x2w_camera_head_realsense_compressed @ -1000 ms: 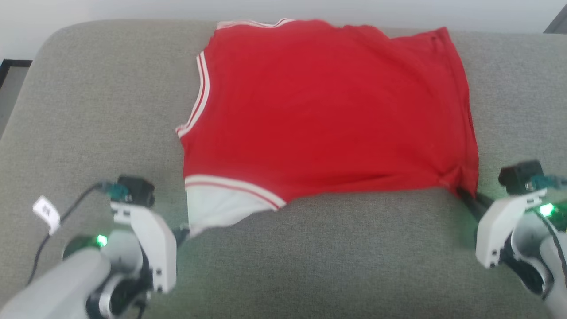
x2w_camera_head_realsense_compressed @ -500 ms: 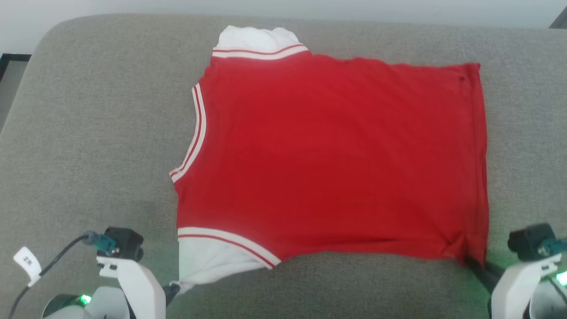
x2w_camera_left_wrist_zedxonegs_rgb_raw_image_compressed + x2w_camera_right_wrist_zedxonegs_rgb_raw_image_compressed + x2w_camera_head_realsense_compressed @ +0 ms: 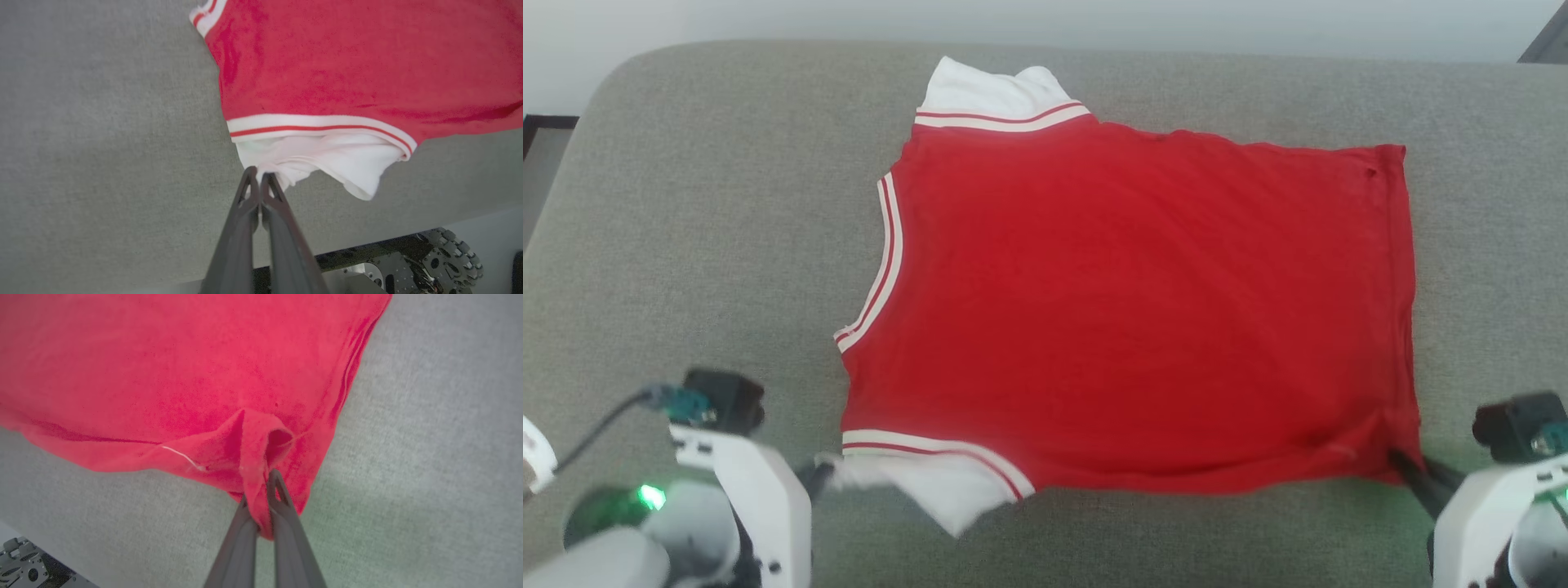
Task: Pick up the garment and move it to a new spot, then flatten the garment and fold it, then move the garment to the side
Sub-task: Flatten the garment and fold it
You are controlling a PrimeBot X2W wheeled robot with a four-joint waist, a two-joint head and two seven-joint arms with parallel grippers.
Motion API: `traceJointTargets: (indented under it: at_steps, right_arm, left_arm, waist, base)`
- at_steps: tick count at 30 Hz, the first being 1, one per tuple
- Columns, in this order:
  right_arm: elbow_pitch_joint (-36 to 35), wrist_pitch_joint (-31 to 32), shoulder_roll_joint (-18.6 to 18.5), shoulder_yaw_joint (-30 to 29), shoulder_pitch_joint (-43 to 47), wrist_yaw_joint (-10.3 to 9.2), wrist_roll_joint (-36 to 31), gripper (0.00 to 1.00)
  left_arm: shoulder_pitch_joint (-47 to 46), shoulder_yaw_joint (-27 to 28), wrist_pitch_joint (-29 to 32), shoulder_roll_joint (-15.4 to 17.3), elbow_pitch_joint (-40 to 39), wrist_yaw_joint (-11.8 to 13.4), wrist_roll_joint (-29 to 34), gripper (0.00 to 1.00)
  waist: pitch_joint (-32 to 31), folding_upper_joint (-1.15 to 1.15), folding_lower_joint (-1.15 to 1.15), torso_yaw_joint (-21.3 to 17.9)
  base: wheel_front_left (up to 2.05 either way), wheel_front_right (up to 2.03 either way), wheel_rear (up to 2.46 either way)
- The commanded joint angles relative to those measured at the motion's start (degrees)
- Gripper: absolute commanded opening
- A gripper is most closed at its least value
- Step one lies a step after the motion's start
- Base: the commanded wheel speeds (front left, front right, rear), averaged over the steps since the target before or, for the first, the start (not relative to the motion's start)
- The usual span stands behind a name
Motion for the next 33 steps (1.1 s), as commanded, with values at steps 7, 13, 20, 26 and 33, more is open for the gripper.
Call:
traceJointTargets:
  at_steps: [7, 13, 20, 26, 33]
  right_arm:
    - [2.6, -0.8, 0.3, 0.7, -9.1, 0.01, -1.6, 0.00]
    - [7.7, -2.5, -0.2, 2.5, -18.7, 0.01, -2.7, 0.00]
    - [18.0, -5.6, -0.2, 5.9, -28.4, 0.01, -4.0, 0.00]
    - [26.3, -7.3, 0.2, 9.2, -34.0, 0.01, -4.1, 0.00]
    - [32.2, -6.9, 0.6, 11.7, -37.4, 0.01, -3.7, 0.00]
  left_arm:
    - [-10.4, 1.9, 2.2, 0.9, 1.5, -3.4, 5.4, 0.00]
    - [-20.5, 1.6, 4.3, -2.6, 9.2, -9.3, 9.3, 0.00]
    - [-30.0, -0.1, 3.9, -11.3, 26.8, -18.1, 11.2, 0.00]
    - [-35.1, -2.3, 4.5, -18.9, 42.6, -24.4, 11.0, 0.00]
    - [-37.8, -3.9, 5.0, -24.6, 55.8, -29.4, 10.3, 0.00]
  waist:
    - [-0.5, 0.00, 0.00, -0.8]
    - [0.5, 0.00, 0.00, -1.6]
    - [2.9, 0.00, 0.00, -2.1]
    - [5.1, 0.00, 0.00, -2.4]
    - [6.4, 0.00, 0.00, -2.8]
  base:
    - [0.00, 0.00, 0.00]
    - [0.00, 0.00, 0.00]
    - [0.00, 0.00, 0.00]
    - [0.00, 0.00, 0.00]
    - [0.00, 0.00, 0.00]
